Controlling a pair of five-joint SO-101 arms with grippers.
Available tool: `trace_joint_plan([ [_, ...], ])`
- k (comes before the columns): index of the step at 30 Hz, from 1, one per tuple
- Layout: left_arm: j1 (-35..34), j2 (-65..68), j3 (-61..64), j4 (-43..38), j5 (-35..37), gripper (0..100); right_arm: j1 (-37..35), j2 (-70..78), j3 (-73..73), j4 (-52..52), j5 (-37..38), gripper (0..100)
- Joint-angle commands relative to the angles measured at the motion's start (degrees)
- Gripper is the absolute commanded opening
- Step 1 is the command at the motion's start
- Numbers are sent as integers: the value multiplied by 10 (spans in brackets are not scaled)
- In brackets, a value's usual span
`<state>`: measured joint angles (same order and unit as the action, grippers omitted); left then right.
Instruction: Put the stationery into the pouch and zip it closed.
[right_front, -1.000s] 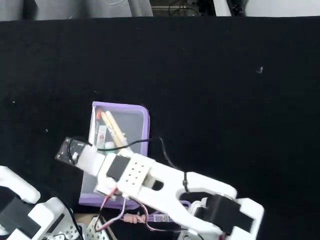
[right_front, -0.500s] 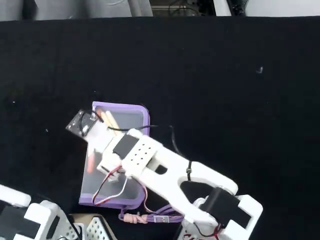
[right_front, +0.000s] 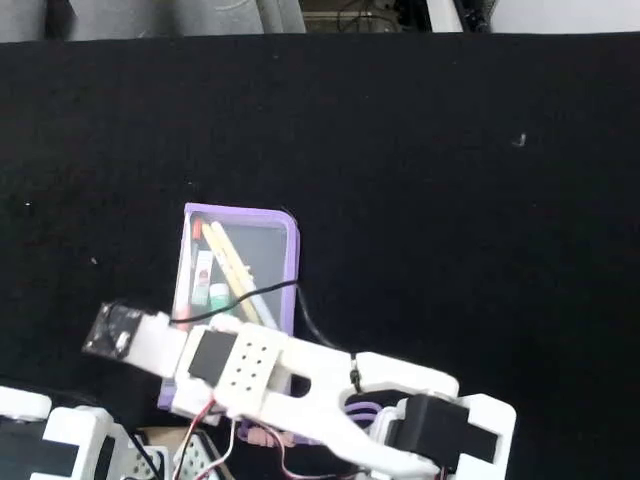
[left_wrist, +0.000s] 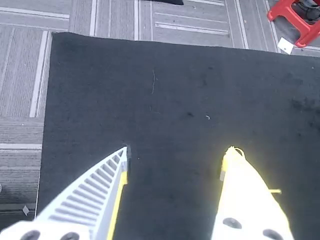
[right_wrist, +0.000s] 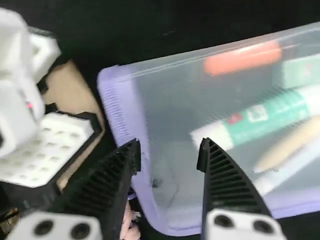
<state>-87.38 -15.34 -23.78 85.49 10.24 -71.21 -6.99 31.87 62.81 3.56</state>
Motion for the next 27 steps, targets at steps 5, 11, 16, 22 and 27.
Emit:
trace_joint_plan([
  [5,0,-11,-32,-33,-9,296,-57,3,-12,1,-4,189],
  [11,0,-11,-32,-32,-9,296,-35,4,41,-76,-1,188],
  [16,0,-11,-32,-31,-9,296,29,4,70,-124,0,191],
  [22,0,-11,-32,-32,-10,296,108,4,61,-127,63,191],
  [27,0,-11,-32,-31,-11,296,188,18,49,-127,80,191],
])
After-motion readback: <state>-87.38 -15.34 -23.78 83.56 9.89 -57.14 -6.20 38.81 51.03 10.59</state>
